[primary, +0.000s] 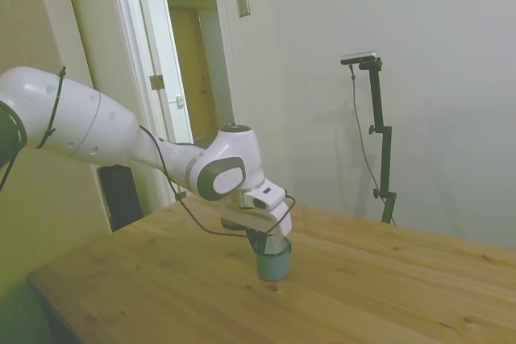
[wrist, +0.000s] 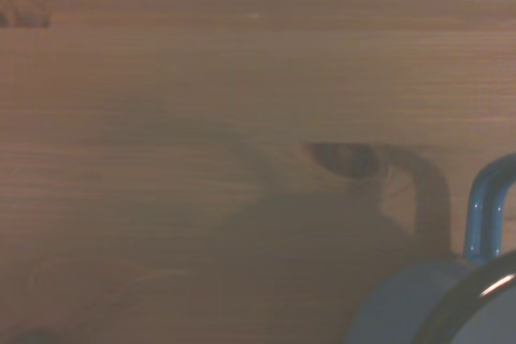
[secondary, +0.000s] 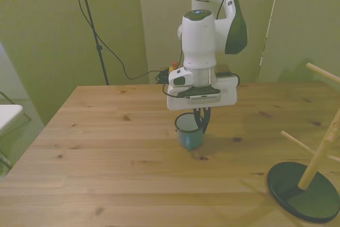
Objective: Unload the mug
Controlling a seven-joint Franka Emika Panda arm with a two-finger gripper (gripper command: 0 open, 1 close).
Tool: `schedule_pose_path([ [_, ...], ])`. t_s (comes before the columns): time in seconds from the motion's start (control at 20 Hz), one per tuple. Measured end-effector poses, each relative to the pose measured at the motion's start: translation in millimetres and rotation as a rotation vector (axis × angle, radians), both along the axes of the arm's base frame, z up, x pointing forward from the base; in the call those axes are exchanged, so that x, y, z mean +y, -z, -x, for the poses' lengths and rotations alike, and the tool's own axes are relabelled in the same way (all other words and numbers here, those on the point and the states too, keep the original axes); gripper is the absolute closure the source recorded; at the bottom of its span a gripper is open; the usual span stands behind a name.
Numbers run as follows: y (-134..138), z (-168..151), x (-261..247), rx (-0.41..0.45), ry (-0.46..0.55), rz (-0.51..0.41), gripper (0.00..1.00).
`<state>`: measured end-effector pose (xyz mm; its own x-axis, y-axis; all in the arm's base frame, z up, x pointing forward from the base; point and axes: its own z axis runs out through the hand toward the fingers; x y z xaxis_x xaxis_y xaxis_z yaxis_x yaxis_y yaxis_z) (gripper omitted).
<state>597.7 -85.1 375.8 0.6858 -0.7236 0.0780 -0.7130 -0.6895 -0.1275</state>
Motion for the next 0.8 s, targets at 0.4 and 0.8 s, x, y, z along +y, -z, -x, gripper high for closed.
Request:
schedule_pose_path([
  [0.4,0.1,-0.5,3.1,0.001,0.007,-0.001,0.00],
  [0.8,-6.5,1.3,-1.8,-0.005,0.013,0.010,0.00],
])
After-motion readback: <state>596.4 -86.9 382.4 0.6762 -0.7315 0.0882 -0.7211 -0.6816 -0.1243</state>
